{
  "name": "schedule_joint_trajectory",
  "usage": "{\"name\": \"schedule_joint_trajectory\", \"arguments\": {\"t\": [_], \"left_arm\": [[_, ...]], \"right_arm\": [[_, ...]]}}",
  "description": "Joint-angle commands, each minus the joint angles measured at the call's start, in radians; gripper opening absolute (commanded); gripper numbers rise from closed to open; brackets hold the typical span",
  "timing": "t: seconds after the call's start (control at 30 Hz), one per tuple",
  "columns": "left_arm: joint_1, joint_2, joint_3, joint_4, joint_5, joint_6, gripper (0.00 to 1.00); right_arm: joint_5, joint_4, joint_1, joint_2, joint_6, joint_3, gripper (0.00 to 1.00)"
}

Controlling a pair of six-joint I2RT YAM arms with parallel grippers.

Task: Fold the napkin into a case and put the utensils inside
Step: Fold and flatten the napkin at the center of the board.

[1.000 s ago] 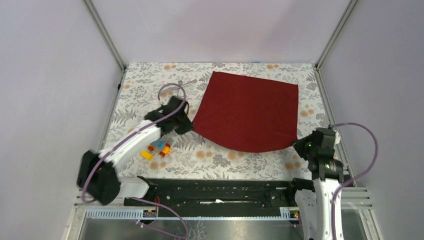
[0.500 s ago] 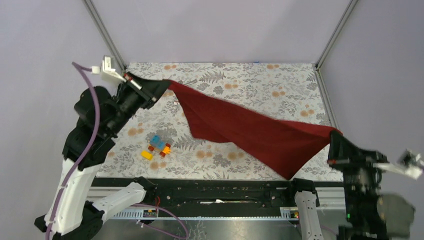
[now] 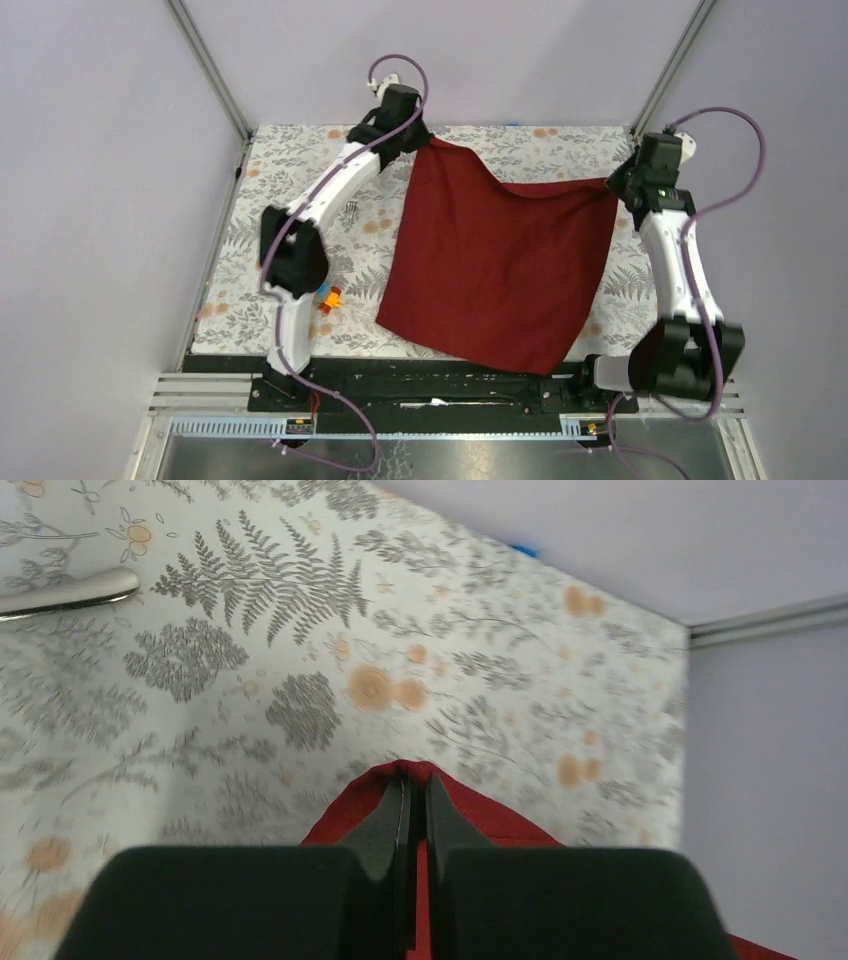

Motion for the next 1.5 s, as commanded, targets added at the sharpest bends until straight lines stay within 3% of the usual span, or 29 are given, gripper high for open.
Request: {"name": "schedule_joint_trajectory", "arguments": {"t": [0.0,0.2,0.37,0.5,0.73,0.87,1.17,1.47], "left_arm": [[0.053,0.188,0.227,0.145,0.058,0.052,0.0],[0.086,0.349,0.236,0.301,0.131,0.051,0.0],[0.12,0.357,0.167,0.313,0.254,0.013,0.0],[0.121,0.265,0.025,0.205,0.25,0.008,0.0],[0.115,0.044,-0.443,0.093,0.388,-0.075,0.0],[0.113,-0.088,-0.622,0.071,0.341,-0.017,0.0],[0.097,-0.18,-0.805,0.053,0.324,0.024,0.0],[0.089,-0.131,-0.808,0.033,0.306,0.038,0.0]], "right_arm": [[0.003,0.244,-0.005,0.218,-0.053,0.09,0.0],[-0.142,0.251,-0.019,0.514,-0.095,0.267,0.0],[-0.249,0.152,-0.028,0.582,-0.107,0.324,0.0],[-0.259,0.059,-0.033,0.503,-0.117,0.219,0.0],[-0.204,-0.061,-0.069,0.299,-0.104,-0.064,0.0],[-0.129,-0.083,-0.072,0.171,-0.098,-0.216,0.0],[-0.049,-0.093,-0.076,0.022,-0.032,-0.422,0.0],[-0.055,-0.079,-0.076,0.048,0.034,-0.511,0.0]]}}
